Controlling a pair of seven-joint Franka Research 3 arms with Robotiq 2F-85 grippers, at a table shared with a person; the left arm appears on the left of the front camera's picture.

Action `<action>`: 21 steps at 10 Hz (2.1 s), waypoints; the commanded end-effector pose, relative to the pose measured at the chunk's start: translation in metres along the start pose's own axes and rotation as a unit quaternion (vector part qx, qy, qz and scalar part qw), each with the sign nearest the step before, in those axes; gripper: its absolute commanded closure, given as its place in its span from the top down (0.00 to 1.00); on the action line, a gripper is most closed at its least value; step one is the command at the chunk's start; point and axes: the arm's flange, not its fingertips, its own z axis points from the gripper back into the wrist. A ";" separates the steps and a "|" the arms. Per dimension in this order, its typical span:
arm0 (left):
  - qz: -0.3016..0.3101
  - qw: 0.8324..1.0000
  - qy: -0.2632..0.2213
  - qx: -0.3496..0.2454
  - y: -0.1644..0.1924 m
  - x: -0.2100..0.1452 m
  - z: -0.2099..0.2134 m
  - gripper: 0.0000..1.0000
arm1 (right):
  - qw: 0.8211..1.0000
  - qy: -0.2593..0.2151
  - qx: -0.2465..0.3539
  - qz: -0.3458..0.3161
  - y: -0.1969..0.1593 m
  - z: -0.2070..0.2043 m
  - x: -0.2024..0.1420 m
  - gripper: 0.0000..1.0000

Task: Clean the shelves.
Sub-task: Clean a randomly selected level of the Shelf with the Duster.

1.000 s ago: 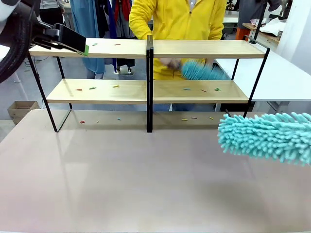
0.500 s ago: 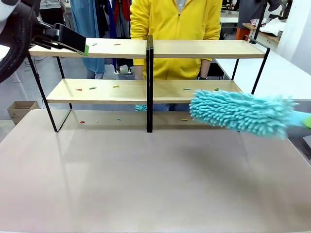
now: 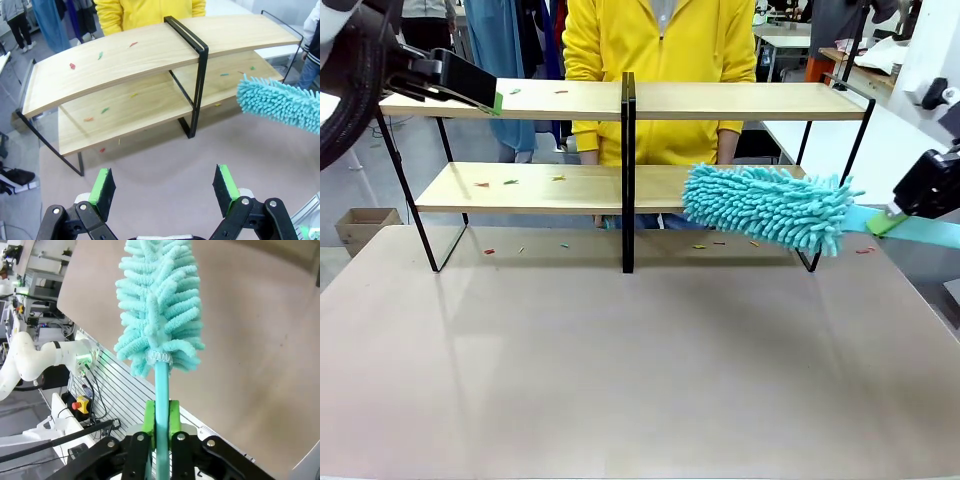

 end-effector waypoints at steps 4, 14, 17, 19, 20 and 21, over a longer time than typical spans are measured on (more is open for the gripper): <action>0.001 1.000 -0.001 0.002 0.001 -0.002 0.001 1.00 | 0.999 -0.036 -0.003 0.001 -0.006 -0.031 0.048 0.00; 0.001 1.000 -0.001 0.002 0.001 -0.002 0.001 1.00 | 0.991 -0.106 -0.062 -0.058 -0.035 -0.115 0.110 0.00; 0.001 1.000 -0.001 0.002 0.001 -0.002 0.001 1.00 | 0.947 -0.146 -0.160 -0.238 -0.021 -0.097 0.094 0.00; 0.001 1.000 -0.001 0.002 0.001 -0.002 0.001 1.00 | 0.881 -0.184 -0.255 -0.354 -0.025 -0.092 0.091 0.00; 0.001 1.000 -0.001 0.002 0.001 -0.002 0.001 1.00 | 0.844 -0.190 -0.310 -0.395 -0.028 -0.089 0.089 0.00; 0.001 1.000 -0.001 0.002 0.001 -0.002 0.001 1.00 | 0.869 -0.185 -0.267 -0.374 -0.027 -0.091 0.092 0.00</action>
